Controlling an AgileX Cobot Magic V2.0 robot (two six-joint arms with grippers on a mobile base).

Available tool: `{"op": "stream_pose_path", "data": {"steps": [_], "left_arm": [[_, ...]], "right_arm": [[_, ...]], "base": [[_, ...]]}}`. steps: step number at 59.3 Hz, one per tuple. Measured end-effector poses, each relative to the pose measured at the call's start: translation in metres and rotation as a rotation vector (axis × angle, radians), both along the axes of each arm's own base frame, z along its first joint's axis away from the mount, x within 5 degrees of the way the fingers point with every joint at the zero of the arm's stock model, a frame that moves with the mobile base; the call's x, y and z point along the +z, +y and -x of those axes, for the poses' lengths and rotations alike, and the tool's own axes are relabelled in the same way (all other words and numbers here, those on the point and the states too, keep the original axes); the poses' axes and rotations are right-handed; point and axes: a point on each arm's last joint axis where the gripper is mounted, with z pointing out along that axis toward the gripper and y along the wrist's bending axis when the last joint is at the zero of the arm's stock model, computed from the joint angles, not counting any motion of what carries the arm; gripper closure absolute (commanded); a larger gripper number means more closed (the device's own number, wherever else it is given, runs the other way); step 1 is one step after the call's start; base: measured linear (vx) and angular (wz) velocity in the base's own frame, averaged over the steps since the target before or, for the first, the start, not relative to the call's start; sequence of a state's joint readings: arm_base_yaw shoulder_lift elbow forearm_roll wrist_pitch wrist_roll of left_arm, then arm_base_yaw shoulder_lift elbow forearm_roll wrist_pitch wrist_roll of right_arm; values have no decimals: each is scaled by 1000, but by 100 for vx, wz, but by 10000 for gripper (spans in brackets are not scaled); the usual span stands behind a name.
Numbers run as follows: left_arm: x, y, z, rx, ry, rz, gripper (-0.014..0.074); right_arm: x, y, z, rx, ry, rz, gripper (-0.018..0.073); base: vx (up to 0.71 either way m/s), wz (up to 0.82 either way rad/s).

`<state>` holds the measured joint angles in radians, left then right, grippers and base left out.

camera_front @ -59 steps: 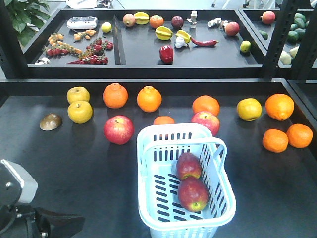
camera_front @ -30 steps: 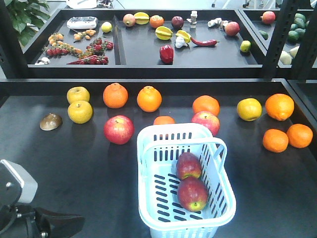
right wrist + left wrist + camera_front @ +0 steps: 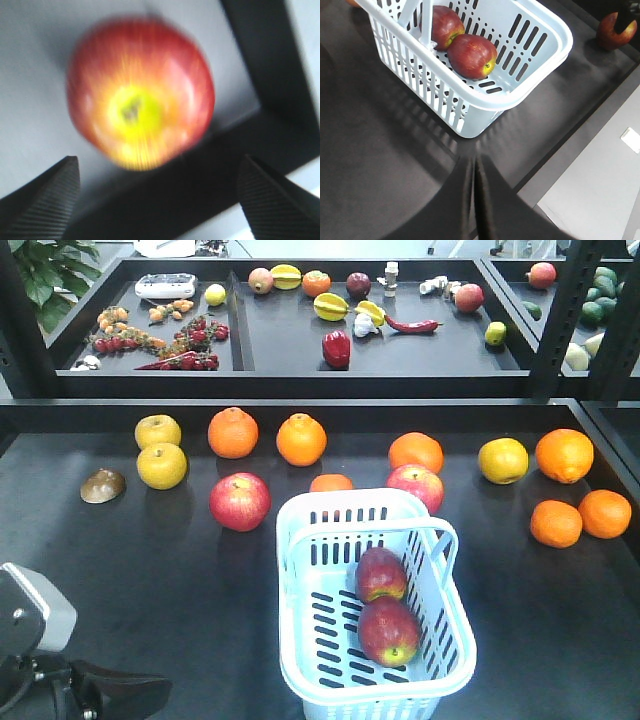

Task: Pick three apples into basket with both arms
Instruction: 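Grasp a third red apple with the right gripper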

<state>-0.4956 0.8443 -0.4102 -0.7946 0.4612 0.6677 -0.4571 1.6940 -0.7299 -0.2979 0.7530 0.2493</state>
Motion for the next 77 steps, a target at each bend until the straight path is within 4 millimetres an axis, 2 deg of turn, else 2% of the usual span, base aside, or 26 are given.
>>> {"op": "stream_pose_path", "data": {"steps": [14,49,55,60,69,77], "left_arm": [[0,0,0,0,0,0,603],[0,0,-1,7,-8,1,603],[0,0,-1,7,-8,1,603],[0,0,-1,7,-8,1,603],[1,0,-1,9,-9,2,603],[1,1,-2,14,-15,2,603]], "right_arm": [[7,-8,-14,12,-32,29,-39],[-29,-12,-21,35,48,-10,-19],[-30,-12,-21,36,48,-10,48],[-30,-11,-21,33,47,-12,139],[-27,-9,-22,19,27,-31,367],[-10,-6,-24,31,-52,-38,552]], "base": [[0,0],[0,0],[0,0],[0,0],[0,0],[0,0]]}}
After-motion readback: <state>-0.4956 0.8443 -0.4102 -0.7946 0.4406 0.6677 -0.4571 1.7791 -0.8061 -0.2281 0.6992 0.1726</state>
